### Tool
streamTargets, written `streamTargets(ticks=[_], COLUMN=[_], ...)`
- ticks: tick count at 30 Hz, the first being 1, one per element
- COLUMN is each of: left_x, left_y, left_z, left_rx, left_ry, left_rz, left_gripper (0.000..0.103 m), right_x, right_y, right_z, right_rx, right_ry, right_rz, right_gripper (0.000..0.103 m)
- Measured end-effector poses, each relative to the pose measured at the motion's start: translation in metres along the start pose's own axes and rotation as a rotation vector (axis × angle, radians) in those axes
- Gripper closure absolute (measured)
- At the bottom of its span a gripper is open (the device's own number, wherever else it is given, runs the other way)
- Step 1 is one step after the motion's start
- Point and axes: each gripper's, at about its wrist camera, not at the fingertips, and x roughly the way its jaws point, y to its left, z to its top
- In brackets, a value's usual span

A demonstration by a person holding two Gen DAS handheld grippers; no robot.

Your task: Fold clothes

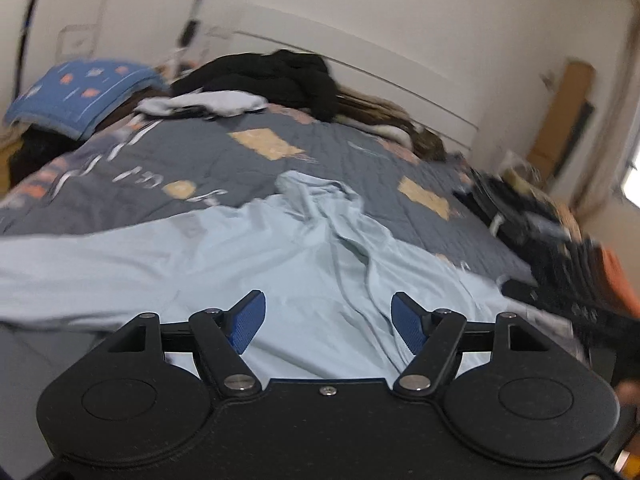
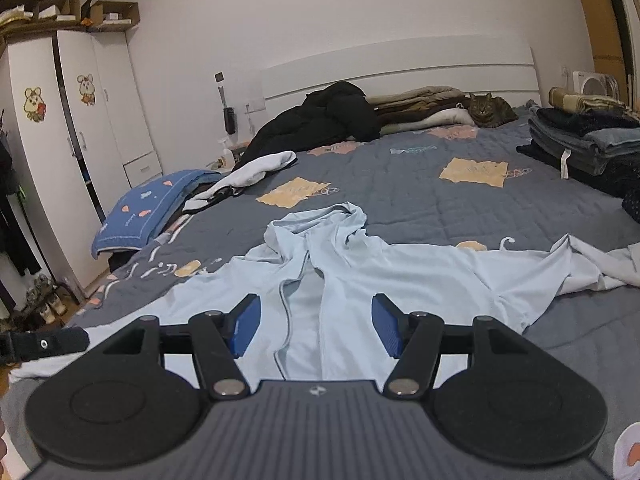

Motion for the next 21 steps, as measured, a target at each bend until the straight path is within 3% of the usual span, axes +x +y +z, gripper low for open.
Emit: streamTargets(ticks=[5,10,14,21], left_x=[-0.01,0.002,0.015,0.027], left_y=[0.028,0.041,0.036,0.036], left_z=[0.002,-0.006,-0.006,0.008], left_rx=[-0.018,-0.025,0.035,-0.006], left_ry=[-0.021,-0.001,0.021,0.019], left_rz=[0.073,0.07,0.068,0.002], left_gripper=[0.034,0.034,0.034,0.034], right_x=[0.01,0.029,0.047,0.136], right_y=[0.005,0.01,0.011,0.009], right_z=[-0.007,-0.017,-0.017,0.015], right_rx=[-0.034,-0.034,-0.01,0.063], right_ry=[0.025,0.06,0.063,0.159], right_rz=[0.011,0.022,0.066,0.132], right_gripper=[0.042,0.042,0.042,0.042])
